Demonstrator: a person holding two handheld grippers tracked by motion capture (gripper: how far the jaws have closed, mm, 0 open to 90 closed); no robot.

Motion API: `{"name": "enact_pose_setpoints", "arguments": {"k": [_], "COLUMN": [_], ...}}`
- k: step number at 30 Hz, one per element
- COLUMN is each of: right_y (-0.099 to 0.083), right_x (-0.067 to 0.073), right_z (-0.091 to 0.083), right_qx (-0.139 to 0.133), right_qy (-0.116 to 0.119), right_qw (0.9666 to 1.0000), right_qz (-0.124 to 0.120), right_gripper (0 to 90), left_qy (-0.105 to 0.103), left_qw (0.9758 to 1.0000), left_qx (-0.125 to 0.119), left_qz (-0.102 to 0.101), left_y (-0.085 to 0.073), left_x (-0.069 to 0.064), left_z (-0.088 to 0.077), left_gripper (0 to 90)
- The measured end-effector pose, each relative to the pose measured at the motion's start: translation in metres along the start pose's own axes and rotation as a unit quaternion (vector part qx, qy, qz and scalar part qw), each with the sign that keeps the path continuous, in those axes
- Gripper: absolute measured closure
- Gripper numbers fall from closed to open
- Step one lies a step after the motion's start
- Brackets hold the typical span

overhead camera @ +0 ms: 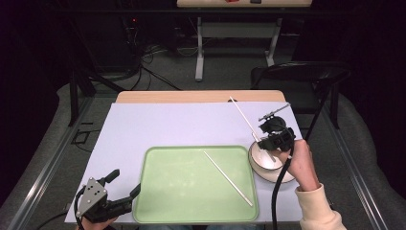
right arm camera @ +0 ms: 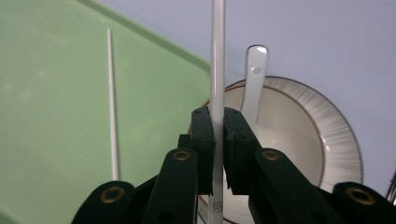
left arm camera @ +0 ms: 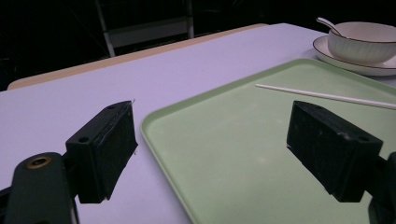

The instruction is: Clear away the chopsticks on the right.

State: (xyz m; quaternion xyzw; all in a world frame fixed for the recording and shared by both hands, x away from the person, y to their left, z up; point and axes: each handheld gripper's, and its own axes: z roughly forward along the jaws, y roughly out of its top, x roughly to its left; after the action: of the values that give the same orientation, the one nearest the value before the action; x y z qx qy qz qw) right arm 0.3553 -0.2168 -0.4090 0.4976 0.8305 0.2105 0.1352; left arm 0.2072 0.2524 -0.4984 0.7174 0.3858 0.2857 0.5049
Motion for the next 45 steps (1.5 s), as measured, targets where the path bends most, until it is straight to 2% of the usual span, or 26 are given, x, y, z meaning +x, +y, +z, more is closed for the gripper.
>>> {"name": "enact_pose_setpoints", "arguments": {"k": [1,3,6,11,12,16,17,18,22,28,33,44,45], "right_y": [-0.001,-0.006,-0.009,-0.016,-0.019,-0.024,-0.025,-0.027,-0.030,-0.037,-0.043,-0.057,-0.057], "right_x": [0.001,0.013,0.018,0.028,0.033,0.040,0.041,0.044,0.048,0.056,0.059,0.067,0.068], "right_z": [0.001,0.011,0.018,0.034,0.041,0.050,0.051,0.054,0.059,0.075,0.084,0.093,0.094], "right_qx": [0.002,0.015,0.020,0.036,0.048,0.059,0.062,0.063,0.069,0.095,0.111,0.137,0.140], "right_qy": [0.001,0.013,0.020,0.020,0.020,0.021,0.023,0.030,0.032,0.031,0.035,0.044,0.042], "right_qw": [1.0000,0.9998,0.9996,0.9991,0.9985,0.9979,0.9976,0.9975,0.9970,0.9950,0.9932,0.9896,0.9892], "right_qz": [-0.003,-0.005,-0.008,-0.014,-0.015,-0.015,-0.021,-0.014,-0.015,-0.003,-0.008,-0.005,-0.011], "right_gripper": [84.2,84.1,84.2,84.1,84.1,84.1,84.1,84.1,84.1,84.0,84.0,84.0,84.0], "left_qy": [0.000,0.001,0.000,0.001,0.000,0.000,0.000,-0.001,-0.002,-0.003,-0.003,-0.004,-0.004], "left_qw": [1.0000,1.0000,1.0000,1.0000,1.0000,1.0000,1.0000,1.0000,1.0000,1.0000,1.0000,1.0000,1.0000], "left_qx": [-0.001,-0.001,-0.001,-0.001,-0.001,-0.001,0.000,0.000,0.000,0.001,0.002,0.000,0.000], "left_qz": [0.001,0.000,0.000,0.001,0.002,0.002,0.002,0.002,0.002,0.003,0.004,0.005,0.004], "left_y": [0.000,0.000,0.000,0.000,0.000,0.000,0.000,0.000,0.000,0.000,0.000,0.000,0.000], "left_x": [0.000,0.000,0.000,0.000,0.000,0.000,0.000,0.000,0.000,0.000,0.000,0.000,0.000], "left_z": [0.000,0.000,0.000,0.000,-0.001,-0.001,-0.001,-0.001,-0.001,-0.001,-0.001,-0.002,-0.002], "left_gripper": [15.7,15.7,15.7,15.7,15.7,15.7,15.7,15.7,15.7,15.7,15.7,15.7,15.7]}}
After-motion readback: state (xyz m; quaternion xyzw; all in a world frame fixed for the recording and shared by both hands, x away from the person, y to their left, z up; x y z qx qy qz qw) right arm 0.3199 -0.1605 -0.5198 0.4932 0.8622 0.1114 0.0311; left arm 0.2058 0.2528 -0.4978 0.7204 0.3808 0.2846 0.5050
